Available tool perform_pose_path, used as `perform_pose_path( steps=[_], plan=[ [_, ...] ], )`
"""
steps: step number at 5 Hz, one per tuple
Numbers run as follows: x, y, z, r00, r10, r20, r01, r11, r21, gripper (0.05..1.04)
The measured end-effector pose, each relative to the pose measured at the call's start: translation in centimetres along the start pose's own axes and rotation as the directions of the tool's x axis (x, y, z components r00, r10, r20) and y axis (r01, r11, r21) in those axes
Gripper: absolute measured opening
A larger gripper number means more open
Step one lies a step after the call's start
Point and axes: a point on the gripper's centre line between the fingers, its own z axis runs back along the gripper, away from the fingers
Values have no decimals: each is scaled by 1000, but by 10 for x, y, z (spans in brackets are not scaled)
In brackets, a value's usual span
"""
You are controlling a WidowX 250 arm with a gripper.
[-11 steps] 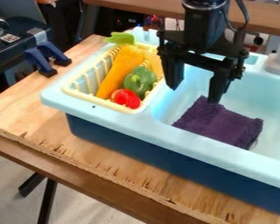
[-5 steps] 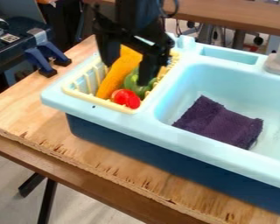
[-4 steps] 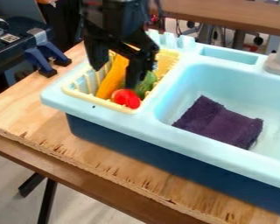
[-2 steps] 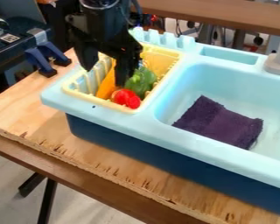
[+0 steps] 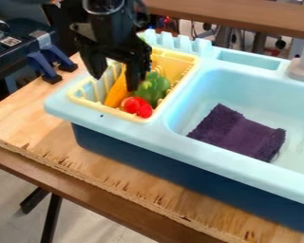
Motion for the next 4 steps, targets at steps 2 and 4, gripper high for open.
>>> perform_pose_path(
  steps=[2, 4],
  plan=[
    [4, -14, -10, 1000, -27, 3, 27, 999, -32, 1002],
    [14, -19, -19, 1000, -23, -1, 23, 1000, -21, 967]
  ],
)
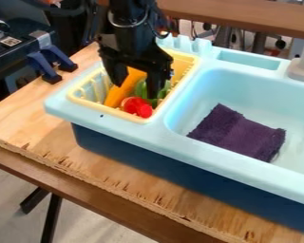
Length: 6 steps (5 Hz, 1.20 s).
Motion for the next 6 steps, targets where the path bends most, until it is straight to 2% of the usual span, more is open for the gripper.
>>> perform_pose_path(
  steps=[1, 2, 3, 4, 5, 6],
  plan=[
    [6, 3, -3, 1000, 10, 3, -10, 1000, 22, 759],
    [8, 5, -3, 1000, 11, 6, -11, 999, 30, 453],
    [8, 4, -3, 1000, -7, 5, 7, 1000, 28, 207],
    [8, 3, -2, 1000, -9, 11, 9, 1000, 15, 112],
    [6, 2, 1, 1000, -7, 30, 7, 1000, -7, 97],
    [18, -2, 27, 988, -6, 154, 13, 999, -43, 97]
  ],
)
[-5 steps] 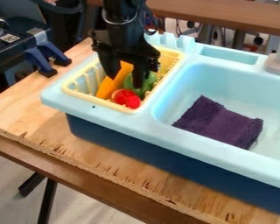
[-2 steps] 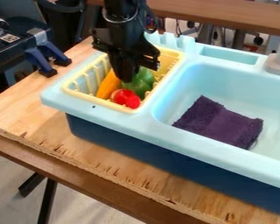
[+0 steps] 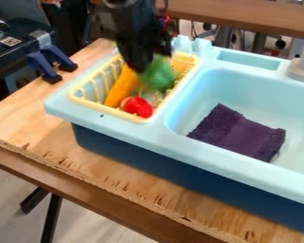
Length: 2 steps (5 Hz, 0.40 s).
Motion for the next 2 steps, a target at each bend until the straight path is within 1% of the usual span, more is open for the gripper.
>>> perform_pose_path(
  steps=[1, 2],
  plan=[
    [21, -27, 29, 996, -27, 86, 29, 999, -24, 97],
    [37, -56, 56, 977, -113, 182, 124, 991, -45, 97]
  ],
)
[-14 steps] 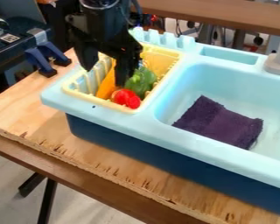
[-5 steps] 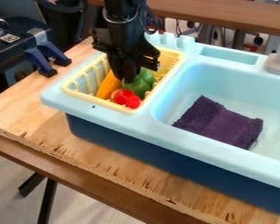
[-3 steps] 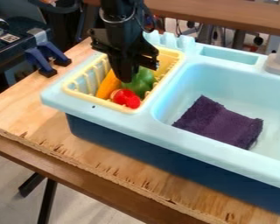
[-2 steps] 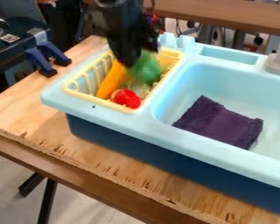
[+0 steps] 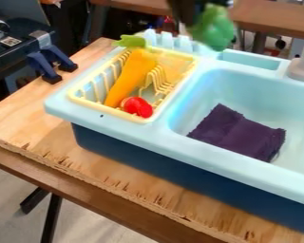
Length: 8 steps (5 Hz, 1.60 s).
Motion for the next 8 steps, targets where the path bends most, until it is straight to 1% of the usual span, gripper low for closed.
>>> perform_pose_path(
  steps=[1, 2, 3, 4, 5, 6, 7, 8],
  plan=[
    [9, -23, 1, 998, -58, -16, 56, 995, -82, 97],
    [1, -49, -19, 976, -154, -153, 125, 975, -185, 97],
    [-7, -65, -49, 941, -215, -261, 163, 965, -205, 97],
    [-2, -68, -76, 903, -258, -343, 203, 961, -189, 97],
    [-4, -58, -89, 885, -240, -400, 217, 971, -104, 97],
    [-1, -51, -91, 879, -226, -420, 229, 972, -45, 97],
    [-1, -49, -93, 858, -235, -457, 253, 967, -24, 97],
    [-2, -52, -101, 822, -250, -512, 272, 962, -32, 97]
  ],
)
